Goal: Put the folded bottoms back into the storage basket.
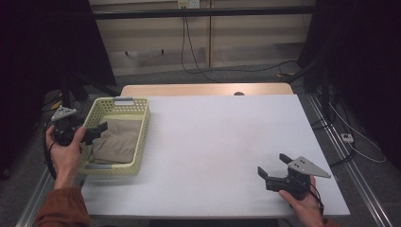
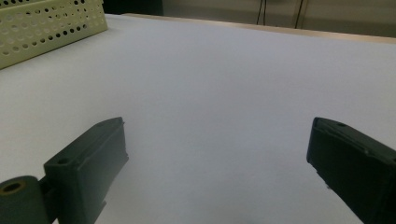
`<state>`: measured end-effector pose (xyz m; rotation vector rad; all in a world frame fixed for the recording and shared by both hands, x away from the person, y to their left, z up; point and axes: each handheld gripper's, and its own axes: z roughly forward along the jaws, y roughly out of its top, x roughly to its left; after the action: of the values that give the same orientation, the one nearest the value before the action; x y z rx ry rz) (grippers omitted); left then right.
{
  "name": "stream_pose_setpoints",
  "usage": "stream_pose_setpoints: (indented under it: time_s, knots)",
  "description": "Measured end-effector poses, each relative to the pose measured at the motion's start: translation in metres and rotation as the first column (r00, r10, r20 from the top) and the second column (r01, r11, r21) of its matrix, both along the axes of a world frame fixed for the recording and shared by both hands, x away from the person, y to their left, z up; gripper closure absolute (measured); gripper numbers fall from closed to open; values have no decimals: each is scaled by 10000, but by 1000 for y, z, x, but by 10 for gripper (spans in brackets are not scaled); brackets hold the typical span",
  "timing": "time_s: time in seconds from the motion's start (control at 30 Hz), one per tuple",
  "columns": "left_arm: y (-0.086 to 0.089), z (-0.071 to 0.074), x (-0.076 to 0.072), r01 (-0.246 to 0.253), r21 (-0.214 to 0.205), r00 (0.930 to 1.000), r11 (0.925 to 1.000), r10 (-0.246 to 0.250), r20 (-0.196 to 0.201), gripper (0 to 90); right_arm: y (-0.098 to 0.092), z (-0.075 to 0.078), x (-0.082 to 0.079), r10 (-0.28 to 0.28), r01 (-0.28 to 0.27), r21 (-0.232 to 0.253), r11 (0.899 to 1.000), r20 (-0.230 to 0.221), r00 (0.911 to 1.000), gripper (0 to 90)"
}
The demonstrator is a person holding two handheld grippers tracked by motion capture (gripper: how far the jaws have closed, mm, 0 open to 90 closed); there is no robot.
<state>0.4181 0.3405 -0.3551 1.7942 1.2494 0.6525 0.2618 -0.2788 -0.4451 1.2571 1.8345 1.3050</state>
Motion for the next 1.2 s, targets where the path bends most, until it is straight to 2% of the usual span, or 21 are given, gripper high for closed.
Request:
stream_pose_setpoints:
  time_s: [0.43,0.83,1.2]
  knots:
    - [0,6,-21,76,23,9994,10000,-76,345,58,0,1,-1,-22,22,-11,10000,89,10000,46]
    - [5,8,-39,10,9,9988,10000,-10,496,59,0,1,-1,-27,27,-3,10000,102,9999,46]
    - [-1,10,-52,285,34,9969,9996,-287,737,62,0,1,-1,-29,29,-12,10000,95,10000,46]
